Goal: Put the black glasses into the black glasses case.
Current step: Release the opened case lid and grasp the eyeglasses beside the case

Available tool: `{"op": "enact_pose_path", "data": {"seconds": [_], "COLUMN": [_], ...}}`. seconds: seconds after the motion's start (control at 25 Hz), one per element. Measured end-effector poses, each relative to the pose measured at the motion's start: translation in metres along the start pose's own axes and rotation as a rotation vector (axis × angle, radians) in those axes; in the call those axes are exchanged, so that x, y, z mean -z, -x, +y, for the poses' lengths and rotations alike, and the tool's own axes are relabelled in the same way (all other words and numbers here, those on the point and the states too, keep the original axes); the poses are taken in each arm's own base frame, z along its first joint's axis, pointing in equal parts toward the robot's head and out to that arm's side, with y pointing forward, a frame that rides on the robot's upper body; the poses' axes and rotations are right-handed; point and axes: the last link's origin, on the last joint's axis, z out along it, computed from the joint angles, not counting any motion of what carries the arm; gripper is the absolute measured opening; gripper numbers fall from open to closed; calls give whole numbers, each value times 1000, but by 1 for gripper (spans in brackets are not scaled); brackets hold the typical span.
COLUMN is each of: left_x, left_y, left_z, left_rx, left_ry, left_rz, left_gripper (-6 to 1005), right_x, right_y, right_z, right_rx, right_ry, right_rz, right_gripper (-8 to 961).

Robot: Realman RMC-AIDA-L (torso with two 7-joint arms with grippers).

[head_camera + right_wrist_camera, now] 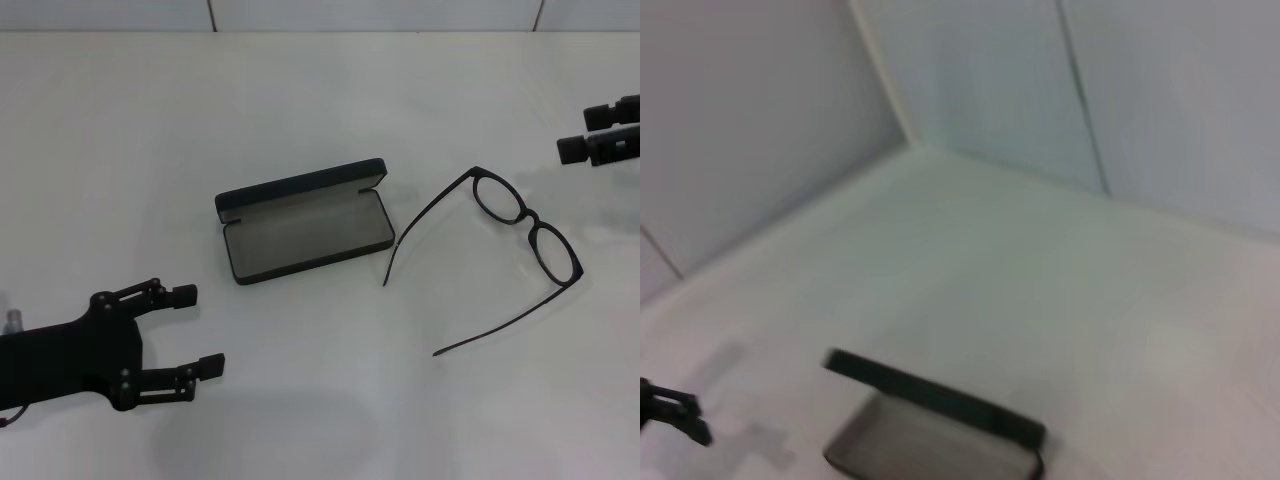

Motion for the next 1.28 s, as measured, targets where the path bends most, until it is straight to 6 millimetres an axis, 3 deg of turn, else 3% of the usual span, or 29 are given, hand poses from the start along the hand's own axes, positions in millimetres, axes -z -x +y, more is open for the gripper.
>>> {"op": "enact_pose_path", "data": {"seconds": [0.36,0.6,0.92,1.28], "left_x": [-6,-8,-11,-11], "left_y": [-2,-2,1,2], "left_z": [0,1,2,3], "left_rx": [-5,-9,1,3], "left_ry": [13,17,32,34], "left_rz": [4,4,-15,-14], "left_gripper": [888,887,887,887], "right_x": [-26,-56,-98,-117], "right_y": [34,47,41,33], "right_z": [-8,-6,4,13], "right_rx": [-171,-195,-140,-122], "right_ry": [-164,-185,-253,-250], "right_rz": [378,467,555,577], "right_gripper": [881,875,875,872]}}
